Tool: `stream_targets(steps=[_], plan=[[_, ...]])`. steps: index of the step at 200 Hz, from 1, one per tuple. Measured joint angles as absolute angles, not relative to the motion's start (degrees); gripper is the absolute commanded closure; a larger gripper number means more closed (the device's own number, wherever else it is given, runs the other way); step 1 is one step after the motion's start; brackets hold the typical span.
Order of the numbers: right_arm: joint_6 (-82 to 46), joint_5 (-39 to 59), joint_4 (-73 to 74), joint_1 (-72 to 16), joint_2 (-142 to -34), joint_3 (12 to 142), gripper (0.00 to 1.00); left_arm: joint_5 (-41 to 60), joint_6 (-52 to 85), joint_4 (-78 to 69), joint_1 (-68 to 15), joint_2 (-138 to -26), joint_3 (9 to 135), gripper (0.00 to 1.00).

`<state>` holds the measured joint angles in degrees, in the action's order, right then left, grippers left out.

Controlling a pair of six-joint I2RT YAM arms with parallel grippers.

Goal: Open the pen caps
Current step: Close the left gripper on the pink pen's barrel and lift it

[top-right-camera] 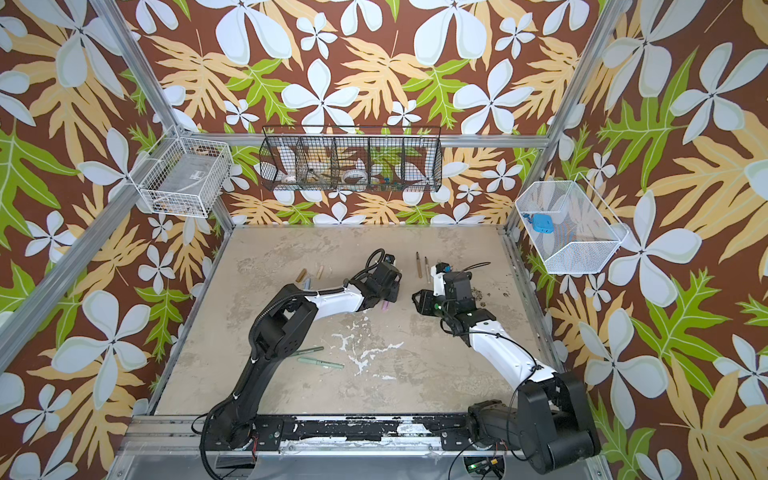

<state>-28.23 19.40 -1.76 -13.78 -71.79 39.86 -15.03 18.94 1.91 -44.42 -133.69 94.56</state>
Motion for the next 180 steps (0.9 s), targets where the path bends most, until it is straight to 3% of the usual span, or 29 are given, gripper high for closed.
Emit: stream_targets(steps=[42, 77, 150, 180], plan=[[-28.1, 19.0, -1.8, -13.8, -71.6, 39.9, 0.59, -16.3, 18.3, 3.1, -44.4, -133.4, 94.7, 0.92], [-27.8, 18.4, -1.8, -13.8, -71.1, 39.9, 0.59, -14.7, 17.9, 7.5, -44.4, -128.7, 90.5, 0.94], [-25.5, 26.0, 3.0, -14.0, -63.8, 35.8, 0.60, -8.1, 16.9, -3.4, -44.4, -98.1, 60.4, 0.96], [-23.4, 27.4, 7.9, -19.0, -57.1, 32.9, 0.60, -3.8, 18.0, -9.1, -44.0, -88.9, 51.2, 0.96]])
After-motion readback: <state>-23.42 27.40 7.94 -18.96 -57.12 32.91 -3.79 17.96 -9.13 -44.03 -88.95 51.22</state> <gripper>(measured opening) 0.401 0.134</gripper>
